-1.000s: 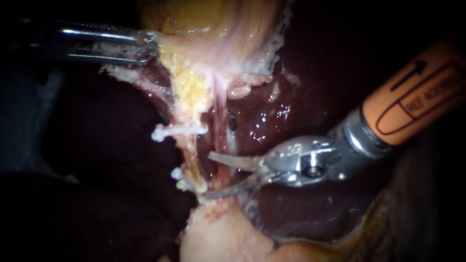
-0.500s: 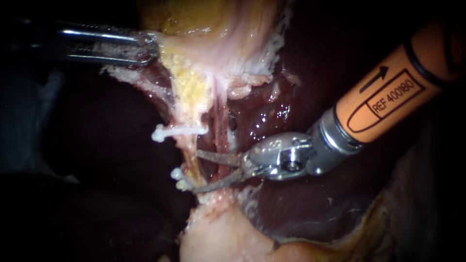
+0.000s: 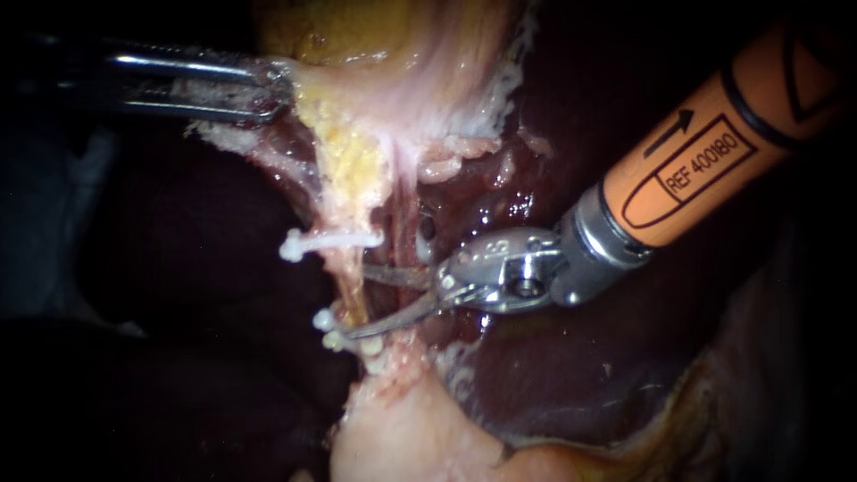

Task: Go to the cutting position left tube

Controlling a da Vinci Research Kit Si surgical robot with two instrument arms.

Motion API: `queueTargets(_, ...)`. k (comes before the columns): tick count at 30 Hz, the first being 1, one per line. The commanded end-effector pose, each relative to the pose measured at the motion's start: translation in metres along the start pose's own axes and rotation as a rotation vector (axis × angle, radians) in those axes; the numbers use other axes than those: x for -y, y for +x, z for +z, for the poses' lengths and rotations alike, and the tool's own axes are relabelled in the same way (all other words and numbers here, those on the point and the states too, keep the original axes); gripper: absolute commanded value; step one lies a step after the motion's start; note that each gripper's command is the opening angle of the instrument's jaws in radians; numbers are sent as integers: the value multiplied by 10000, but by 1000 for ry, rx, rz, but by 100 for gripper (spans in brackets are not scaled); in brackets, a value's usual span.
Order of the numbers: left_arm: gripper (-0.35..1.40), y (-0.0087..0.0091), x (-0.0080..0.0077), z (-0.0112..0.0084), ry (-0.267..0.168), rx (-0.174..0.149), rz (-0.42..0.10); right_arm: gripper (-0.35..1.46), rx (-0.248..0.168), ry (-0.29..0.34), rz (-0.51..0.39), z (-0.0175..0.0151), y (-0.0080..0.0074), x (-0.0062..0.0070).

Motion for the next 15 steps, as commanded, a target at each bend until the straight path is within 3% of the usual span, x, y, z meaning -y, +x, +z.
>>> queueTargets(1,-35,0,0,0,0,0,0,140,3,12,-6,3,2,0)
queueTargets(6,-35,0,0,1,1,0,0,136,-21,34,-1,17,11,-1)
queueTargets(15,-35,0,-1,3,2,-1,0,140,-80,20,30,48,26,-5)
